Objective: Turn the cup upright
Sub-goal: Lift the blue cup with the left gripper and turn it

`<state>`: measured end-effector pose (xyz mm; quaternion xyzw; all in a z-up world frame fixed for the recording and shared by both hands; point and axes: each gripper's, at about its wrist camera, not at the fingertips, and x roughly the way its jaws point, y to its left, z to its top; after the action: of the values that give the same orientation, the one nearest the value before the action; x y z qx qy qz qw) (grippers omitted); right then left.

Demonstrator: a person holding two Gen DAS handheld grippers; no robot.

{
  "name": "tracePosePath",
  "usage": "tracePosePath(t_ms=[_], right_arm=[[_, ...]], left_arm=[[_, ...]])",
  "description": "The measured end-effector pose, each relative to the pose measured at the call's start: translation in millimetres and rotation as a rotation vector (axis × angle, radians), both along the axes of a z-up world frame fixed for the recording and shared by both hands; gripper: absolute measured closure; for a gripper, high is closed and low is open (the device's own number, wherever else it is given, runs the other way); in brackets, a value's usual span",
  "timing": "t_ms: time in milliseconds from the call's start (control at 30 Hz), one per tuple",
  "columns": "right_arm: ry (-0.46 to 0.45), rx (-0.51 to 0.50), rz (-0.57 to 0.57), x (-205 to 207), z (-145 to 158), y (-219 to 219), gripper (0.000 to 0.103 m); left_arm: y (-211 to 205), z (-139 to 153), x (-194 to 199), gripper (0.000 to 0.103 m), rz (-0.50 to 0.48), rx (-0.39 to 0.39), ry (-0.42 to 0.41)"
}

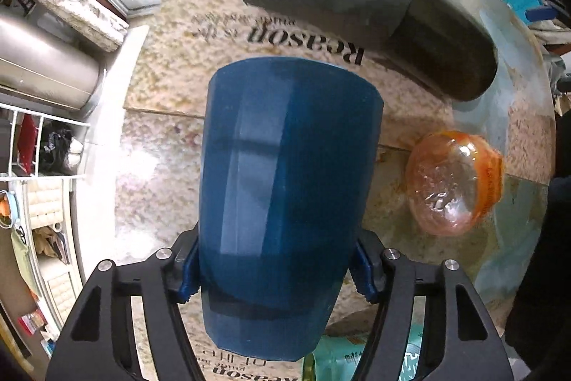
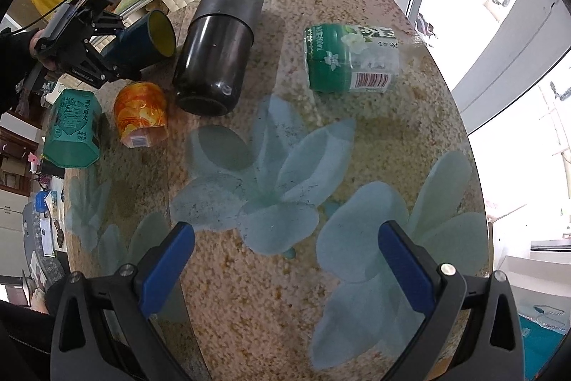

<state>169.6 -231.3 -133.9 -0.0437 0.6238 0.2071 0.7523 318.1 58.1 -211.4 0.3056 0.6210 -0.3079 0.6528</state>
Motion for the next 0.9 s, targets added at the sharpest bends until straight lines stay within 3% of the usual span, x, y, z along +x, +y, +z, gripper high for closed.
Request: tracePosePath(t_ms=[367, 467, 567, 667, 900], right_arm=[[-0.023, 0.018, -0.006, -8.2, 10.0, -4.7, 0.0], [-0.036, 0.035, -0.006, -11.9, 16.7, -3.5, 0.0], [-0.071, 0.053, -0.004, -20.2, 28.5, -2.7, 0.0], [-0.09, 0.065, 0.001, -32.6, 36.2, -4.0, 0.0], [-0.124, 0.091, -0.012, -76.9, 51.0, -10.7, 0.0]], left_arm=[[-4.4, 39.9, -14.3, 0.033, 0.077, -0.041, -0.076], [-5.9, 68.5, -24.8, 0.033, 0.162, -0.124, -0.097], [-7.0, 97.9, -43.0, 0.033, 0.213, -0.159, -0.154], [-19.1, 116.1, -70.3, 0.033, 0.225, -0.141, -0.185], [-41.3, 125.1, -134.3, 0.033, 0.305, -0.172, -0.168]])
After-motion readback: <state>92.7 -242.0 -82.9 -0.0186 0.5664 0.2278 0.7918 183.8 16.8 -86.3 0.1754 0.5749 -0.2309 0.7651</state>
